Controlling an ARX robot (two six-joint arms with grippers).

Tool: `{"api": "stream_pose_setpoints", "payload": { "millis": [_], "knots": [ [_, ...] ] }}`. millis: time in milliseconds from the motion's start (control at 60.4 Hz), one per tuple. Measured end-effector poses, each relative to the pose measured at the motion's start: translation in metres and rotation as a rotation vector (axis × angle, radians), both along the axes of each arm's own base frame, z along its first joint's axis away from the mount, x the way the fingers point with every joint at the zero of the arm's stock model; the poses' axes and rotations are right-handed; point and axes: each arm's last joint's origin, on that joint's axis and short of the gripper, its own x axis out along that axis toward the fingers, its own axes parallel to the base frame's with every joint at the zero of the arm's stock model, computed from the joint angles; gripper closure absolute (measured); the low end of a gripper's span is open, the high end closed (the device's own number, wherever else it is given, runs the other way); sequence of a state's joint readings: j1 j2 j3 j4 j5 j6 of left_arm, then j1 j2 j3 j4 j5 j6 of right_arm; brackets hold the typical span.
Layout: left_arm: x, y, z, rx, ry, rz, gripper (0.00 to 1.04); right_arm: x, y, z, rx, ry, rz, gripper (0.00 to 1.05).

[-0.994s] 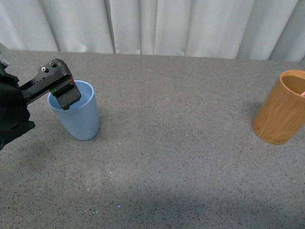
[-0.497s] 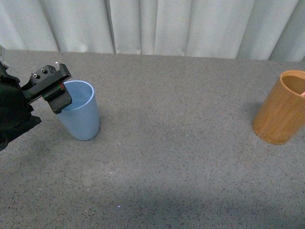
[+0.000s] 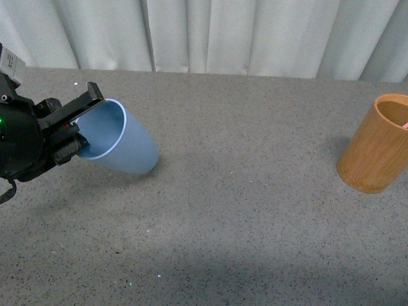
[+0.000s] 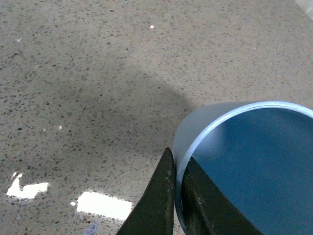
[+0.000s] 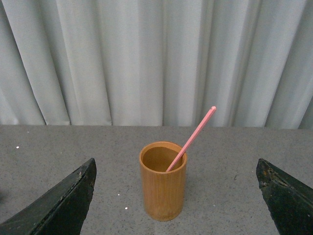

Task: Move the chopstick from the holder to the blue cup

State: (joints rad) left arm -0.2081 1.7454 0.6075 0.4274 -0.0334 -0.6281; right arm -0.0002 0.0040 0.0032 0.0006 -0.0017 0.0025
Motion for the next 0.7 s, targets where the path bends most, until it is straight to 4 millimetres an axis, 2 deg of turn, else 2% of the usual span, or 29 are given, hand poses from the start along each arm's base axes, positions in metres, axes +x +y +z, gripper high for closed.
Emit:
{"api": "stream_pose_setpoints", "payload": {
  "millis": [331,696],
  "knots": [
    [-0.006,-0.011,0.020,0.053,-0.056,-0.103,1.01,0.000,0.000,0.000,0.000,0.000,0.000,0.10],
    [-0.012,-0.060,0.033,0.134,-0.102,-0.263,1.01,0.000,0.000,0.000,0.000,0.000,0.000,0.10]
  ]
}}
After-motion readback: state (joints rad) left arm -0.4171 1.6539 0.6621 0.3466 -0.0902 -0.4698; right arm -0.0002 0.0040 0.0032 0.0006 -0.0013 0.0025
